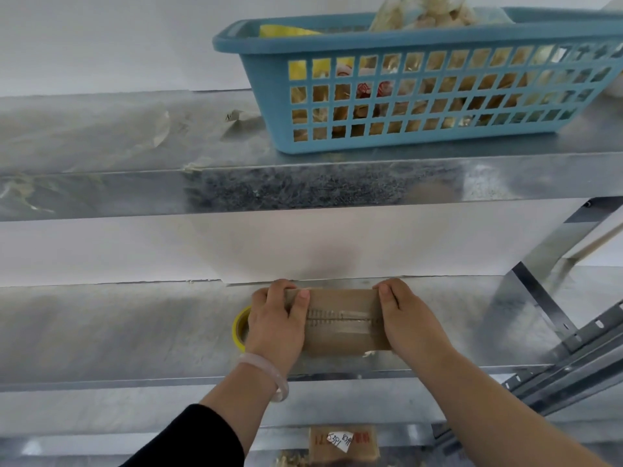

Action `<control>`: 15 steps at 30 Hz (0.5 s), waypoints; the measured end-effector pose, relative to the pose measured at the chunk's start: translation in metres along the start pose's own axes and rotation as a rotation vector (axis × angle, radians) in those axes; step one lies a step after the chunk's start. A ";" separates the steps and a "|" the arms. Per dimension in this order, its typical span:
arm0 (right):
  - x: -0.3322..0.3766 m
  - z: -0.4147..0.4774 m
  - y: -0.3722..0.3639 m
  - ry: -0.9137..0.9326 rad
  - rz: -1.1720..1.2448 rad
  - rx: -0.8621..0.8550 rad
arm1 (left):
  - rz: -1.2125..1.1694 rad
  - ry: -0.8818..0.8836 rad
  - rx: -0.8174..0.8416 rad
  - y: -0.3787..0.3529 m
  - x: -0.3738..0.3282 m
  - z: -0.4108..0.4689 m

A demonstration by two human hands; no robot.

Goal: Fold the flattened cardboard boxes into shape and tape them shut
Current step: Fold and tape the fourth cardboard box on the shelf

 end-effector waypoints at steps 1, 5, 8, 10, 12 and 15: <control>0.002 0.001 -0.001 0.017 -0.041 0.043 | 0.025 0.014 0.027 -0.001 -0.001 0.004; 0.014 0.001 0.003 0.148 -0.179 0.087 | 0.049 0.017 0.085 0.005 -0.010 0.019; 0.017 0.005 0.012 0.205 -0.233 -0.020 | 0.115 -0.030 0.126 0.008 -0.020 0.028; 0.017 0.007 0.016 0.228 -0.260 -0.047 | 0.136 -0.080 0.161 0.007 -0.025 0.029; 0.017 0.011 0.020 0.249 -0.273 -0.079 | 0.098 -0.112 0.204 0.002 -0.024 0.028; 0.013 0.017 0.022 0.235 -0.305 -0.064 | 0.007 -0.133 0.266 -0.005 -0.012 0.024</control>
Point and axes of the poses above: each hand's wrist, its own z-axis towards the middle knuckle, its own y-axis out of the back of the hand, x = y × z, the point moved 6 cm from there along z, towards the middle knuckle, and after that the axes turned 8 degrees about -x, right-handed, at the moved point
